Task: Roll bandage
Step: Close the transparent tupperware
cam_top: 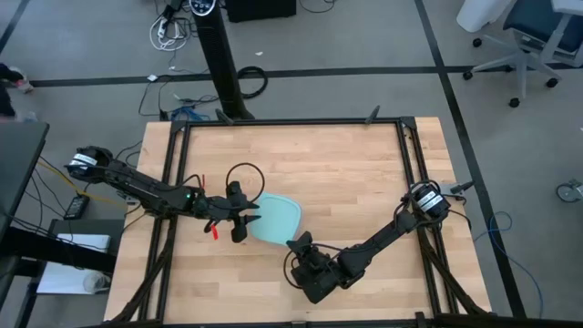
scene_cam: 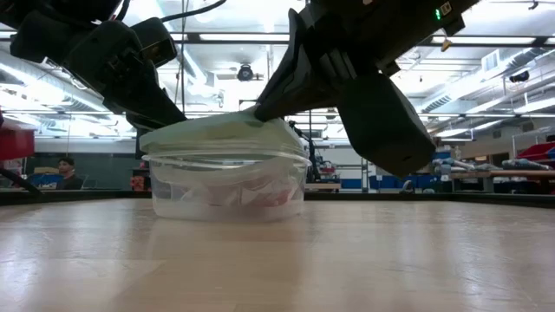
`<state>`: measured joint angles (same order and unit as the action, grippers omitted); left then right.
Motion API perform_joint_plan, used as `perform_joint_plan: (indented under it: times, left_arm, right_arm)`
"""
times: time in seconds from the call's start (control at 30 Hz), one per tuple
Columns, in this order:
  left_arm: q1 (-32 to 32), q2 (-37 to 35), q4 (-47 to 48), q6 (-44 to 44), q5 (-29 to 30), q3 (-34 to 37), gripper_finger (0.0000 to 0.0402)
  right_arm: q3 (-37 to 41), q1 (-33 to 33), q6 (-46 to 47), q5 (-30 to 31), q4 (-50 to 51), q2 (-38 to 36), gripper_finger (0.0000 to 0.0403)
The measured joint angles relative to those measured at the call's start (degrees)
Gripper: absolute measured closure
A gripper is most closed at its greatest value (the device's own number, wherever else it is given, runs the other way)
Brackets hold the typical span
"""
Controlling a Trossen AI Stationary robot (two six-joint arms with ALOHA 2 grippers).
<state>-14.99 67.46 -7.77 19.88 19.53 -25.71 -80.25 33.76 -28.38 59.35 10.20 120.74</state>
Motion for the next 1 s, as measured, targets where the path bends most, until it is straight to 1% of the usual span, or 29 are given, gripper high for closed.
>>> perform_joint_plan:
  times: [0.2, 0.4, 0.53, 0.6, 0.73, 0.87, 1.0]
  left_arm:
    - [0.0, 0.0, 0.0, 0.0, 0.0, 0.0, 0.0239]
    - [0.0, 0.0, 0.0, 0.2, -0.1, 0.0, 0.0239]
    - [-0.1, 0.0, 0.0, 0.3, -0.8, 0.0, 0.0239]
    - [-0.1, 0.0, 0.1, 0.2, -0.8, 0.0, 0.0239]
    - [-0.1, 0.0, 0.4, 0.0, -0.8, 0.0, 0.0239]
    - [-0.1, 0.0, 0.6, 0.0, -0.8, 0.0, 0.0239]
    - [-0.1, 0.0, 0.6, 0.0, -0.8, 0.0, 0.0239]
  right_arm:
    - [0.0, 0.5, -5.5, 2.6, -1.8, -0.1, 0.04]
    - [0.0, 0.5, -5.3, 2.9, -0.8, -0.1, 0.04]
    - [0.0, 1.1, -5.8, 6.7, -0.6, -0.1, 0.04]
    - [0.0, 1.3, -4.9, 7.1, 0.6, -0.1, 0.04]
    - [0.0, 1.1, 0.0, 3.0, 2.2, -0.1, 0.04]
    - [0.0, 0.4, 3.2, 1.6, 2.8, -0.1, 0.04]
    - [0.0, -0.4, 5.7, -1.8, 3.3, -0.1, 0.04]
